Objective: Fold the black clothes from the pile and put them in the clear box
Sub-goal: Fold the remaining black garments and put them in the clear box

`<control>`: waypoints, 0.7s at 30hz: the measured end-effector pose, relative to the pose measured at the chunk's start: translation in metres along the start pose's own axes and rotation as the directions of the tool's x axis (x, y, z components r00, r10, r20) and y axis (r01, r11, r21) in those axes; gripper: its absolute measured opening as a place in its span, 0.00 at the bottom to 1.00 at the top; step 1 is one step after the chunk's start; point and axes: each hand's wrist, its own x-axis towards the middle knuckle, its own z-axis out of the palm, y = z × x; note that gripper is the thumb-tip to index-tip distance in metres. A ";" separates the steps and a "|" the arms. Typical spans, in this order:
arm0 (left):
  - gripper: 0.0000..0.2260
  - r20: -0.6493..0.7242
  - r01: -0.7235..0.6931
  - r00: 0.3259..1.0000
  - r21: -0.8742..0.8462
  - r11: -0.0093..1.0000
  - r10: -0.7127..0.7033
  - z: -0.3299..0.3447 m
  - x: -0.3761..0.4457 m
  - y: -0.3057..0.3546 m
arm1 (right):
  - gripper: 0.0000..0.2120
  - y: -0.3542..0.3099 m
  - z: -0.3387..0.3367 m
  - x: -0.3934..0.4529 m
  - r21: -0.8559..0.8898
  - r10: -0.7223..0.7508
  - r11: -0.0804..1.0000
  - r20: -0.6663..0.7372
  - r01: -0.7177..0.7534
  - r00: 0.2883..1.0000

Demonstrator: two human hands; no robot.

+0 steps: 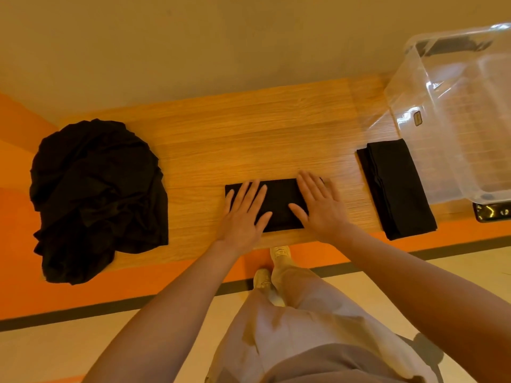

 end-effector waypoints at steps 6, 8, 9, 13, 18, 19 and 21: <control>0.31 -0.047 0.008 0.999 0.010 1.000 -0.008 0.004 -0.016 -0.024 | 0.37 0.038 0.003 -0.026 -0.078 0.173 0.983 0.072 -0.167 0.982; 0.30 -0.065 -0.014 0.998 0.024 1.000 0.015 0.002 -0.018 -0.026 | 0.36 0.035 0.000 -0.030 -0.012 0.191 0.982 0.037 -0.190 0.981; 0.29 -0.084 -0.027 0.996 0.033 0.999 0.029 0.000 -0.019 -0.026 | 0.35 0.031 -0.002 -0.031 0.027 0.178 0.984 -0.006 -0.178 0.984; 0.27 -0.144 -0.059 0.987 0.066 0.996 0.068 -0.008 -0.025 -0.017 | 0.29 0.000 -0.009 -0.026 0.020 -0.079 0.996 -0.138 0.083 0.987; 0.27 -0.070 -0.047 0.996 0.122 0.991 0.056 0.002 -0.036 -0.011 | 0.28 -0.012 0.008 -0.017 -0.048 -0.156 0.987 -0.014 0.155 0.988; 0.26 -0.060 -0.042 0.997 0.131 0.991 0.050 0.005 -0.037 -0.013 | 0.29 -0.009 0.011 -0.018 -0.036 -0.122 0.992 -0.003 0.122 0.993; 0.26 -0.051 -0.060 0.996 0.135 0.989 0.067 0.008 -0.034 -0.019 | 0.31 -0.005 0.012 -0.021 -0.007 -0.056 0.998 0.008 0.056 0.998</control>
